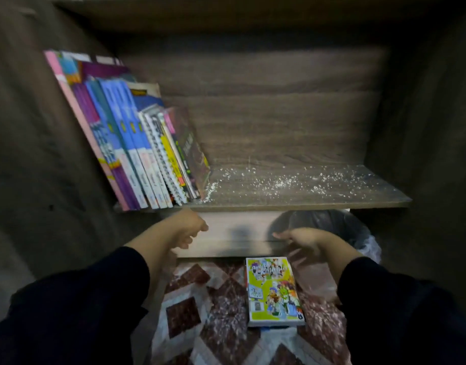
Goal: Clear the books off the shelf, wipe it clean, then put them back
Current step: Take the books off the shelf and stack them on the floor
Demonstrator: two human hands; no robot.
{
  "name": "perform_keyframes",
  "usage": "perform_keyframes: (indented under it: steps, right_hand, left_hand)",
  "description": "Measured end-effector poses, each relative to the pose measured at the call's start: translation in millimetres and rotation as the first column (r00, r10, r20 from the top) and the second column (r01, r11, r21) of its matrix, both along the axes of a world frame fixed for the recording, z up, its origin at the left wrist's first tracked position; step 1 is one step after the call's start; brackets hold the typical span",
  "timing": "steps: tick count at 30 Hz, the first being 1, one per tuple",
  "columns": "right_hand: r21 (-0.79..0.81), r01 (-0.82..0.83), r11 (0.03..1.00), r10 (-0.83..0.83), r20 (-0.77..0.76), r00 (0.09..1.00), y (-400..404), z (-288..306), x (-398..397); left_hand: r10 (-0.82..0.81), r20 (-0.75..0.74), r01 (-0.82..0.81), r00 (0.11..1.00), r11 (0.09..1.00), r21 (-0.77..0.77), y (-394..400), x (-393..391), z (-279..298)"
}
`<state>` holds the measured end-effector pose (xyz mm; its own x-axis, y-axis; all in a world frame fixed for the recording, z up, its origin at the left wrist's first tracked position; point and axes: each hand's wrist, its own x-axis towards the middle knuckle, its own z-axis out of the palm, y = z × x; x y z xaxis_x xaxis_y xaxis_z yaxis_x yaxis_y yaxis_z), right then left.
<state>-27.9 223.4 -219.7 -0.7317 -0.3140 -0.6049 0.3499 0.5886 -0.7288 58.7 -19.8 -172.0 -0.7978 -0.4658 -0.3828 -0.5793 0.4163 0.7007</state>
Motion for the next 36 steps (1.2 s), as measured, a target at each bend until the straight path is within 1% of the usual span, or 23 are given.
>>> perform_keyframes:
  steps: [2,3,4,5,6,8,11,12,13,14,15,16,17,18,19,20,22,24,31,36]
  right_hand:
    - [-0.096,-0.014,0.995,0.010,-0.043,0.999,-12.8,28.7,2.9]
    - [-0.129,-0.031,0.991,0.022,-0.068,0.997,-19.9,41.2,4.9]
    - [-0.157,-0.052,0.986,0.037,-0.095,0.995,-27.6,53.0,5.8]
    - [-0.179,-0.074,0.981,0.053,-0.119,0.992,-34.7,62.0,6.2]
    - [-0.201,-0.096,0.975,0.068,-0.139,0.988,-42.5,69.0,6.4]
    - [-0.252,-0.106,0.962,0.065,-0.163,0.984,-56.0,78.5,6.9]
    - [-0.351,-0.071,0.934,0.016,-0.156,0.988,-71.7,82.1,5.5]
    - [-0.390,-0.057,0.919,0.000,-0.145,0.989,-76.5,80.5,3.7]
    - [-0.425,-0.045,0.904,-0.014,-0.133,0.991,-80.7,79.0,1.9]
    - [-0.451,-0.038,0.892,-0.020,-0.123,0.992,-84.9,77.4,-0.5]
    - [-0.471,-0.032,0.881,-0.025,-0.116,0.993,-88.3,76.4,-2.5]
    - [-0.491,-0.023,0.871,-0.035,-0.108,0.994,-91.7,75.7,-5.0]
    - [-0.514,-0.009,0.858,-0.049,-0.100,0.994,-95.0,76.2,-6.5]
    - [-0.538,0.005,0.843,-0.064,-0.092,0.994,-98.5,76.7,-8.5]
    - [-0.556,0.015,0.831,-0.074,-0.084,0.994,-102.3,77.1,-10.3]
    - [-0.566,0.017,0.824,-0.074,-0.078,0.994,-105.7,77.0,-11.8]
    - [-0.567,0.008,0.823,-0.061,-0.075,0.995,-111.4,76.1,-12.7]
    - [-0.567,-0.001,0.823,-0.051,-0.077,0.996,-115.9,73.4,-14.2]
    - [-0.596,0.011,0.803,-0.051,-0.051,0.997,-118.8,68.0,-20.8]
    - [-0.608,0.012,0.794,-0.043,-0.037,0.998,-118.7,64.4,-23.3]
  left_hand:
    - [0.061,-0.142,-0.070,0.988,0.996,-0.061,-7.5,7.5,25.6]
    - [0.093,-0.210,-0.120,0.973,0.986,-0.117,-9.4,10.2,37.5]
    - [0.123,-0.328,-0.185,0.937,0.969,-0.164,-12.9,10.8,47.7]
    - [0.149,-0.433,-0.245,0.889,0.953,-0.176,-14.9,12.5,56.8]
    - [0.138,-0.521,-0.289,0.842,0.932,-0.221,-15.4,14.7,65.3]
    - [0.094,-0.667,-0.366,0.739,0.887,-0.281,-17.4,15.5,77.3]
    - [-0.063,-0.777,-0.396,0.627,0.833,-0.387,-14.1,12.1,91.7]
    - [-0.134,-0.795,-0.423,0.592,0.788,-0.448,-14.2,9.4,97.3]
    - [-0.213,-0.793,-0.461,0.570,0.717,-0.524,-14.7,6.8,102.7]
    - [-0.283,-0.762,-0.501,0.583,0.613,-0.611,-16.5,2.2,107.2]
    - [-0.317,-0.706,-0.532,0.634,0.484,-0.695,-18.5,-2.2,110.9]
    - [-0.309,-0.623,-0.523,0.718,0.352,-0.776,-20.0,-7.0,113.4]
    - [-0.260,-0.531,-0.478,0.807,0.242,-0.845,-22.0,-11.6,114.8]
    - [-0.206,-0.448,-0.421,0.870,0.162,-0.892,-23.8,-16.4,115.1]
    - [-0.158,-0.376,-0.363,0.913,0.105,-0.926,-24.2,-20.2,114.2]
    - [-0.118,-0.327,-0.321,0.938,0.069,-0.945,-24.3,-22.8,112.2]
    - [-0.104,-0.305,-0.301,0.947,0.051,-0.952,-23.8,-29.8,109.8]
    - [-0.106,-0.322,-0.320,0.941,0.039,-0.947,-23.0,-35.3,111.6]
    - [-0.146,-0.402,-0.396,0.904,0.071,-0.916,-18.3,-44.9,120.2]
    - [-0.194,-0.456,-0.454,0.868,0.061,-0.889,-17.8,-54.6,116.2]
